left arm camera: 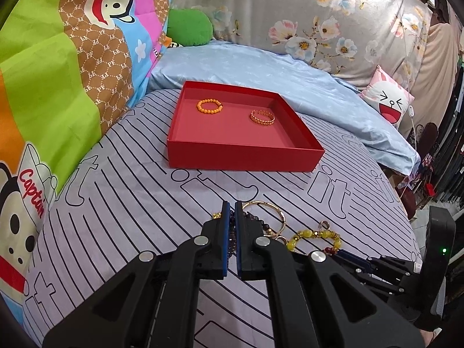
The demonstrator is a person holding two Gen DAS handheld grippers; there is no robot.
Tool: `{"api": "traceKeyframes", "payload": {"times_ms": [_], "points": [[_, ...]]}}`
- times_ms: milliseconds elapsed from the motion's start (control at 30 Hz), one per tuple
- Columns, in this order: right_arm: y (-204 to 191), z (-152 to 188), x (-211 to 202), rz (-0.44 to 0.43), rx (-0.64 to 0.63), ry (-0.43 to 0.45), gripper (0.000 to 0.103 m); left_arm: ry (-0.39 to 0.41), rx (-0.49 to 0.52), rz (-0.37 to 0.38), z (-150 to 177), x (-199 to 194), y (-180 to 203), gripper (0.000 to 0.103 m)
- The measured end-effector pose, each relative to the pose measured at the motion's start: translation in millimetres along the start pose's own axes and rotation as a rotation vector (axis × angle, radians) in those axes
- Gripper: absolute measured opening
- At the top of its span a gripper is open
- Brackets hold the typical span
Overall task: Organize jewelry
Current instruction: 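Lift both bead bracelets into the red tray and open both grippers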
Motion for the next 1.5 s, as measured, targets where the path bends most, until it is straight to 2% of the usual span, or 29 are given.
{"api": "traceKeyframes", "payload": {"times_ms": [167, 367, 600, 767, 867, 1067, 1267, 1400, 1500], "points": [[-3.2, -8.7, -16.4, -0.021, 0.001, 0.043, 0.008, 0.006, 0.0, 0.003, -1.0, -2.3, 0.4, 0.003], [-17.7, -39.2, -40.6, -0.056, -0.036, 0.111, 0.008, 0.023, 0.013, 0.019, -15.1, -7.3, 1.9, 0.003], [-31.8, -91.8, -53.6, -0.093, -0.094, 0.179, 0.008, 0.063, 0.061, 0.046, -51.3, -6.7, 8.6, 0.003], [-36.2, -134.6, -49.2, -0.109, -0.112, 0.214, 0.008, 0.081, 0.093, 0.083, -89.8, 6.1, 13.1, 0.003], [-37.6, -161.6, -37.9, -0.103, -0.125, 0.231, 0.008, 0.09, 0.1, 0.089, -113.0, 20.6, 13.5, 0.003], [-35.6, -203.6, 2.0, -0.107, -0.122, 0.211, 0.008, 0.048, 0.064, 0.124, -143.9, 66.2, 4.7, 0.003], [-31.1, -215.4, 58.6, -0.116, -0.114, 0.121, 0.008, -0.026, 0.023, 0.126, -150.9, 121.3, -7.1, 0.003], [-19.6, -216.2, 93.1, -0.098, -0.089, 0.06, 0.008, -0.073, 0.013, 0.09, -147.0, 153.3, -18.9, 0.003], [-8.6, -217.1, 108.4, -0.062, -0.078, 0.046, 0.008, -0.102, -0.008, 0.071, -145.4, 172.1, -30.4, 0.003]]}}
Point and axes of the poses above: each gripper's, at about its wrist camera, not at the fingertips, and x roughly the way its jaws point, y to its right, z to its underside, the point moved 3 cm from there along x, roughly the way its jaws point, and after that the axes turned 1 degree about y, right-handed, at the moved point
